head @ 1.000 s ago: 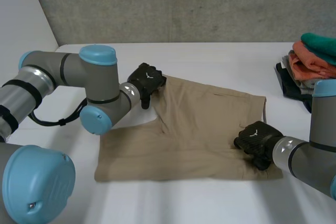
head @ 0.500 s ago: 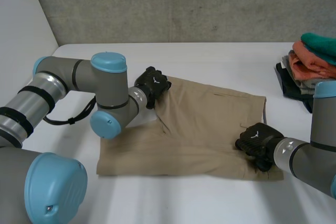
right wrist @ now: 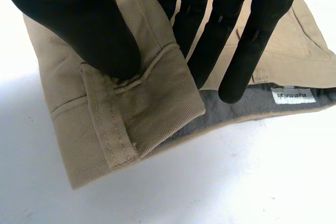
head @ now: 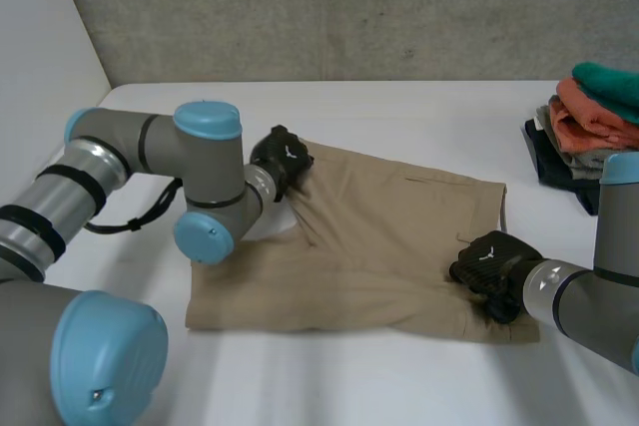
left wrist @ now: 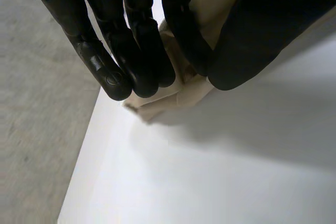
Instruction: Fold the laundry.
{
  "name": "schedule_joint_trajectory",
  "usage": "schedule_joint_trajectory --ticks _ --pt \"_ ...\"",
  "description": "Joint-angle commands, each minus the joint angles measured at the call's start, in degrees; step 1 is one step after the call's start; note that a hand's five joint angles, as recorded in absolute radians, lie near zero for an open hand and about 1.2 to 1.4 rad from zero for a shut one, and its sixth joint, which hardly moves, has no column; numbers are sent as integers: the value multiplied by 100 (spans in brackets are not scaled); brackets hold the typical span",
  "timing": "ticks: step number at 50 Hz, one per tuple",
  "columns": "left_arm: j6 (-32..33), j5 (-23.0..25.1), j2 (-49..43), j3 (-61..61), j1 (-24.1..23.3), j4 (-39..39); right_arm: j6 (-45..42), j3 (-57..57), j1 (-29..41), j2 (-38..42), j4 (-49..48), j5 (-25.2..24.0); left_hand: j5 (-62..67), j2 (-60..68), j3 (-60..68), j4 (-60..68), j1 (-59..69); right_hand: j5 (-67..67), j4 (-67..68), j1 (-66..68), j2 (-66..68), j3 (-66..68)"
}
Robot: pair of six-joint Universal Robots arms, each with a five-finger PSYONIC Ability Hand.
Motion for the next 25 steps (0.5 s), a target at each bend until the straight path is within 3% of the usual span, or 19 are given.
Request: schedule_joint_trajectory --ticks 1,7,10,16,23,24,25 --pt "-181 -832 887 -1040 35 4 0 0 20 -44 -2 -8 1338 1171 1207 1159 1418 1075 1143 1677 1235 1178" --pt "388 -1963 1283 -1752 -53 -40 9 0 63 -53 16 -9 1338 1171 1207 1159 1418 1075 1143 1677 1235 1178" --pt "636 -2290 1266 -1867 -97 -75 9 0 99 -44 33 -9 1338 1171 1207 1159 1418 1075 1143 1677 1235 1178" --pt "970 -2362 1002 -1771 -211 -84 9 35 143 -88 33 27 1338 1171 1207 1159 1418 1075 1143 1677 1235 1178" --pt "795 -2581 1063 -1393 -264 -383 0 97 125 -167 -2 27 1338 1171 1207 1159 1418 1075 1143 1677 1235 1178" --pt "742 -2590 1116 -1384 -281 -418 0 106 125 -167 -2 27 1157 990 1026 978 1237 1075 1143 1677 1235 1178" --pt "585 -2573 1247 -1410 -299 -427 9 97 116 -185 -2 27 -1976 -2143 -2107 -2154 -1896 1075 1143 1677 1235 1178"
